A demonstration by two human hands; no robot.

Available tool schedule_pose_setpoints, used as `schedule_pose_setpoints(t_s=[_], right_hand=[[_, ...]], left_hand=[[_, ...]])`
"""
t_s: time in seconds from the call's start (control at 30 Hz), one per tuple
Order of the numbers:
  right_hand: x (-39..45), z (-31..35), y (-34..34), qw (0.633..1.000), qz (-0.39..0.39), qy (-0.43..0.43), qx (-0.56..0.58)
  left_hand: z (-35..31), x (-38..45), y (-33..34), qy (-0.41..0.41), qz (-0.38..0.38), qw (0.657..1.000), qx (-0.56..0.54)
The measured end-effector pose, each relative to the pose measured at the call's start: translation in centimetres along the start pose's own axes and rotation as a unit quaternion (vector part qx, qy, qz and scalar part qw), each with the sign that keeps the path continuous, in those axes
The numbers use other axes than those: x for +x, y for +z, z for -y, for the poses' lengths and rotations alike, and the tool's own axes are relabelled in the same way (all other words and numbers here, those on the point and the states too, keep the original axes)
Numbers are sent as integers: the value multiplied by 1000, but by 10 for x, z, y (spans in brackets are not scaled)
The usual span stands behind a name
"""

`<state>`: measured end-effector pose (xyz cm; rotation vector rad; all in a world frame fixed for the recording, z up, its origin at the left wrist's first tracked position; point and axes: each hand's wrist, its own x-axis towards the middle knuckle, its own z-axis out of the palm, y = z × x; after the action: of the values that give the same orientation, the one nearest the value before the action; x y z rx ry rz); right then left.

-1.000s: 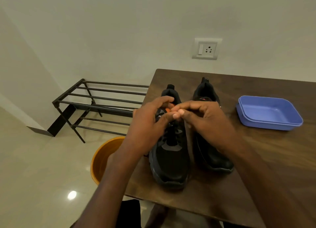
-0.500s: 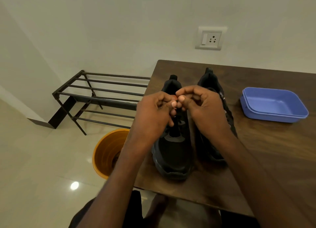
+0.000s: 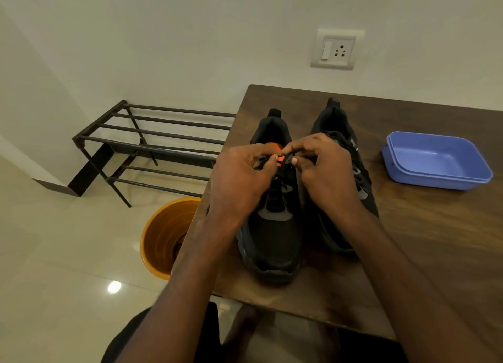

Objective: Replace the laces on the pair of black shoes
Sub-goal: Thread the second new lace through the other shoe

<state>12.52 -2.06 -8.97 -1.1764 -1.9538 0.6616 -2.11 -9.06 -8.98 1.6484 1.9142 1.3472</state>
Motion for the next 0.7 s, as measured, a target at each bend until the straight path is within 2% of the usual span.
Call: schedule_pose_setpoints(t_s=[0.2, 0.3, 0.47, 0.57, 0.7], right_hand=[[-3, 0, -7, 1000, -4, 11, 27], [-3, 0, -10, 999, 15, 2, 41], [-4, 1, -12, 999, 30, -8, 32], [-6, 1, -13, 999, 36, -13, 31], [-6, 2, -12, 999, 44, -11, 21]], left_hand=[[0, 10, -9, 7, 91, 996, 11], [3, 12, -12, 10, 111, 994, 5], [8, 13, -17, -13, 158, 986, -55], [9, 13, -18, -20, 157, 986, -52], [1, 9, -8, -28, 103, 994, 34]])
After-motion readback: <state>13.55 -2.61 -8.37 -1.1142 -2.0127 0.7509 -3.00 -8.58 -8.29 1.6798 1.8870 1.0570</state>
